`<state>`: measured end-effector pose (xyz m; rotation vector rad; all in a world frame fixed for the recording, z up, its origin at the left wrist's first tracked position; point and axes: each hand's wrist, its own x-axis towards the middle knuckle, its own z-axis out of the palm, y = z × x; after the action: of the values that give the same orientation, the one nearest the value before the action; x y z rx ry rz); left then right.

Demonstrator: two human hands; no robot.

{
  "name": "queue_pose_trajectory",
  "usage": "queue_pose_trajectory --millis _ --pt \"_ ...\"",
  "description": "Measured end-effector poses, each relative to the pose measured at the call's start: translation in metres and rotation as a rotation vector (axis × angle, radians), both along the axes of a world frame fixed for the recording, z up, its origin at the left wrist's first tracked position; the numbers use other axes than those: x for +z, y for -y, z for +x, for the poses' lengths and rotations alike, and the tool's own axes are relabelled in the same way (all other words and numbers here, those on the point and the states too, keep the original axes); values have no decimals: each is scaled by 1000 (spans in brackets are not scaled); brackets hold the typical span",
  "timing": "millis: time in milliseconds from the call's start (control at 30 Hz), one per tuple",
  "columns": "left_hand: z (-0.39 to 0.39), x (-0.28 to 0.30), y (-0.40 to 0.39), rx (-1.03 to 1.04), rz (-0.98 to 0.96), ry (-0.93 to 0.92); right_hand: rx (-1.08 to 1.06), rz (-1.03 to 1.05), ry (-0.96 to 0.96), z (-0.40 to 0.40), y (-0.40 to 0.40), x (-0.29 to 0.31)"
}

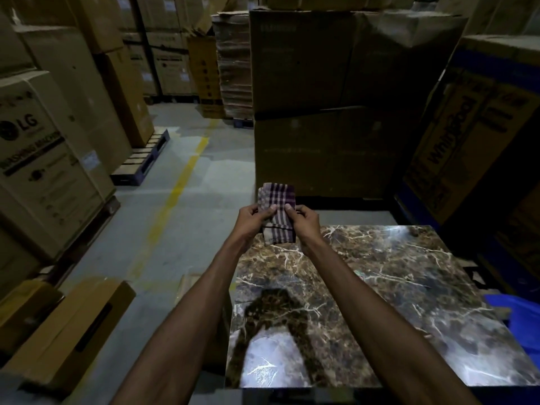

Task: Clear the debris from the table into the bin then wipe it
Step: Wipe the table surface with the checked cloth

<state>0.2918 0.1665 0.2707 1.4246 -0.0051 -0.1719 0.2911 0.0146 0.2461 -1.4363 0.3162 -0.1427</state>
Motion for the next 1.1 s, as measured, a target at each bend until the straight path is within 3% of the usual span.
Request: queue_pose_trajectory --millis 133,300,600,767,1100 --pt "-2 -12 -8 19 82 5 9 -7 -23 6 -3 -12" --pt "-6 -33 -28 139 159 43 177 -14 -27 15 -20 -27" --pt "-6 -105 -113 280 188 -128 298 -191 -133 34 -106 -87" --pt "22 -167 -186 283 293 -225 349 -345 -228 66 -174 -159" --pt "53 -330 -296 303 525 -584 239 -376 -705 81 -298 -320"
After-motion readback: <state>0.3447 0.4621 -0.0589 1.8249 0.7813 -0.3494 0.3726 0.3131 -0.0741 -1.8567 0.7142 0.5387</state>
